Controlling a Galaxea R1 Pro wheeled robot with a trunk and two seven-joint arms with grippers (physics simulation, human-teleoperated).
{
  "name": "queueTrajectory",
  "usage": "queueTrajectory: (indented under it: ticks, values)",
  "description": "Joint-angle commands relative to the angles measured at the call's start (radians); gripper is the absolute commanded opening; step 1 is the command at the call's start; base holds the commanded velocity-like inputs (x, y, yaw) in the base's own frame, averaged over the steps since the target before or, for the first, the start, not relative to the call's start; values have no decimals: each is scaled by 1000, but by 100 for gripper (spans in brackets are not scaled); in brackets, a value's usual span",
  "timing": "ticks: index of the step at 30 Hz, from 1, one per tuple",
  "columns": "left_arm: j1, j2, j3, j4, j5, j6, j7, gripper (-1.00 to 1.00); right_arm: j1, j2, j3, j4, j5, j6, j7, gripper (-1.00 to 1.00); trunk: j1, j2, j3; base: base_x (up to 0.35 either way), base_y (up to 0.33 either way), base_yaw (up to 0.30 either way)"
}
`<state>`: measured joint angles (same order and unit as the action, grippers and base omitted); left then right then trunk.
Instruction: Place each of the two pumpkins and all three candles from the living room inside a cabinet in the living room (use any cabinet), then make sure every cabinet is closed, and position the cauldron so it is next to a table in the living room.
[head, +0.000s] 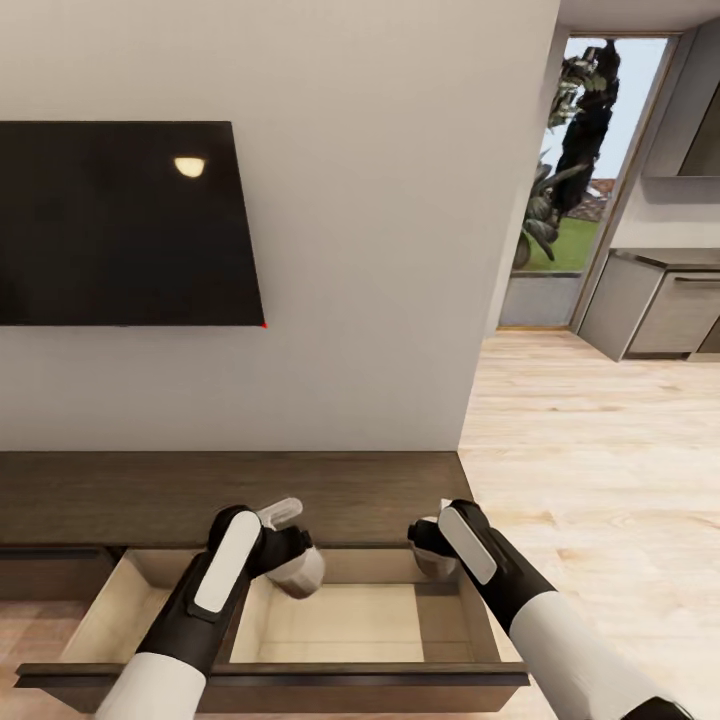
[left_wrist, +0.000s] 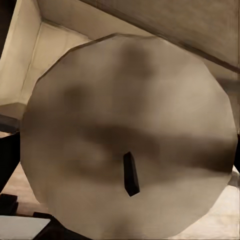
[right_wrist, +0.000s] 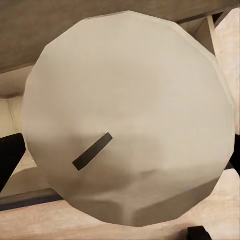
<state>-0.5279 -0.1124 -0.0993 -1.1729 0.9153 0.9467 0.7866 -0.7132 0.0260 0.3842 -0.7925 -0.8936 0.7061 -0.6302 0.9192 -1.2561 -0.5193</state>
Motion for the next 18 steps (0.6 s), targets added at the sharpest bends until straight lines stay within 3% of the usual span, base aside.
queueTrajectory:
  ticks: [1, 4, 9, 18]
  values:
    - [-11, -6, -11, 30, 0, -4, 10, -100, -1, 0, 3, 1, -10, 0, -11, -100, 0, -1, -1, 0, 0, 0]
    - [-25, -12, -22, 81, 0, -18, 10, -100, -2, 5, 14, 3, -10, 0, -11, -100, 0, -1, -1, 0, 0, 0]
    - [-53, -15, -27, 158, 0, -40, 7, -100, -12, 54, 45, 47, -9, -3, -11, -100, 0, -1, -1, 0, 0, 0]
    - [-73, -15, -101, 236, -1, -138, 6, -100, -32, 67, 53, 97, -7, -11, -2, -100, 0, -1, -1, 0, 0, 0]
